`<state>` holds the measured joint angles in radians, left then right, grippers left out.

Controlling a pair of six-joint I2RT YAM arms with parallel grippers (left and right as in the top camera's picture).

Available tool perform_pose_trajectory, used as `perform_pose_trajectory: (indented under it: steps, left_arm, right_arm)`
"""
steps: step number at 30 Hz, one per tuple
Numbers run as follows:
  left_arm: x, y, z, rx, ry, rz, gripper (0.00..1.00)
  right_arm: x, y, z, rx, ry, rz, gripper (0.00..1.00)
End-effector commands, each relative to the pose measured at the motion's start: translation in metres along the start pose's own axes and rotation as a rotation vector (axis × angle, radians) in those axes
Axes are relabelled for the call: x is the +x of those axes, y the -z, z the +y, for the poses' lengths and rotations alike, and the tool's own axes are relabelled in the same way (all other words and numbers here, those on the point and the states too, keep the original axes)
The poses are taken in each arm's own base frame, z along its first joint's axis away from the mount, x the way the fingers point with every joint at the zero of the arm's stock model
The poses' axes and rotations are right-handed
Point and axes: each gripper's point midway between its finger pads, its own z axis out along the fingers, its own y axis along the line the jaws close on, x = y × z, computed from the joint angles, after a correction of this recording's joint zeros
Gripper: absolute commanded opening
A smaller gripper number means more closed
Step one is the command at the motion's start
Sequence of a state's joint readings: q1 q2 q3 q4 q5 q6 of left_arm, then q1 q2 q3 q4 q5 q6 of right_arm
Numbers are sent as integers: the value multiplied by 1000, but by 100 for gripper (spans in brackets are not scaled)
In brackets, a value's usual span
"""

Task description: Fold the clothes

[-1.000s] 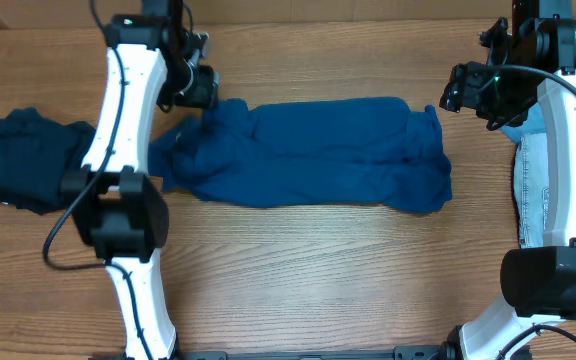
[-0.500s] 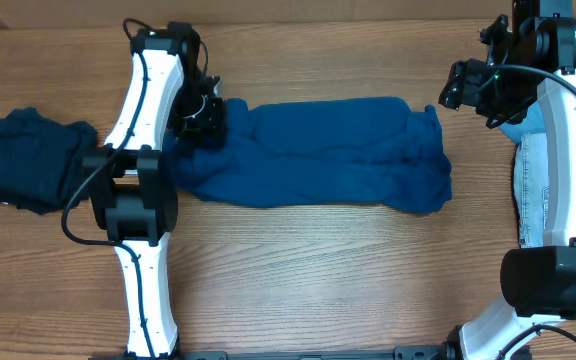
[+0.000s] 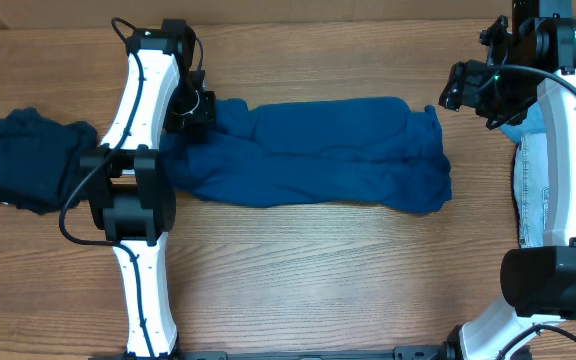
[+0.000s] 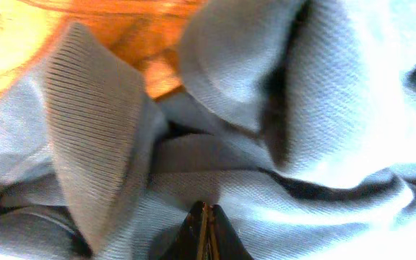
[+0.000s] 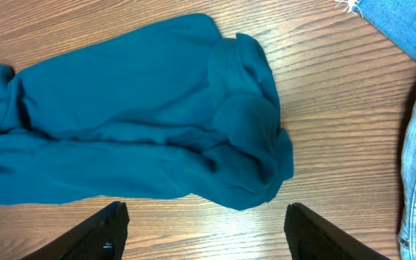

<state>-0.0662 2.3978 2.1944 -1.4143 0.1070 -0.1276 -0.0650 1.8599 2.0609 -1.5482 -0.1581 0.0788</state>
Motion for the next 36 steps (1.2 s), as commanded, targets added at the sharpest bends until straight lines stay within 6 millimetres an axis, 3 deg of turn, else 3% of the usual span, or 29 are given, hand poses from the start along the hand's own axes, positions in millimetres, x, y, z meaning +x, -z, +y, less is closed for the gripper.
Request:
perform_pose_trajectory:
  steps: [1,4,6,10,14,18,20,21,23,24,26,28,31,33,34,36]
  left_arm:
    - [-13,31,-24,87,-60,-75,4]
    - [-24,105,-27,64,-107,-249,4]
    - [-20,119,-13,-1,-80,-262,9]
    - [-12,95,14,-6,-4,-171,28]
    - [-1,41,26,54,43,-47,49]
    - [2,2,30,57,46,-14,52]
    - [-2,-3,27,73,35,-29,50]
    - [-6,-4,19,107,5,-45,44]
    - [-12,-2,13,135,-5,-71,13]
    - [-14,0,12,138,-7,-78,4]
    - [-17,20,11,139,-9,-104,4]
    - [-27,56,8,140,-18,-172,4]
    - [-42,138,1,140,-51,-371,4]
    - [-41,185,-2,131,-66,-488,4]
    - [-38,200,-3,132,-72,-519,4]
    - [-32,201,-3,132,-70,-506,4]
  right_arm:
    - [-4,10,3,-12,0,-32,73]
    - [-3,10,3,-12,0,-30,73]
    - [-2,10,2,-11,-1,-25,72]
    - [-2,10,2,-11,-1,-25,72]
    - [-1,10,2,-11,-2,-22,72]
    - [-1,10,2,-11,-2,-22,71]
    - [-1,10,2,-11,-2,-22,71]
    - [-1,10,2,-11,-2,-22,70]
    - [-1,10,2,-11,-2,-22,70]
    - [-1,10,2,-11,-2,-22,70]
    - [-1,10,2,-11,-2,-22,70]
    - [-1,10,2,-11,-2,-22,70]
    - [-1,10,2,-11,-2,-21,70]
    - [-1,10,2,-11,-2,-22,69]
    - [-1,10,2,-11,-2,-23,69]
    - [-1,10,2,-11,-2,-22,70]
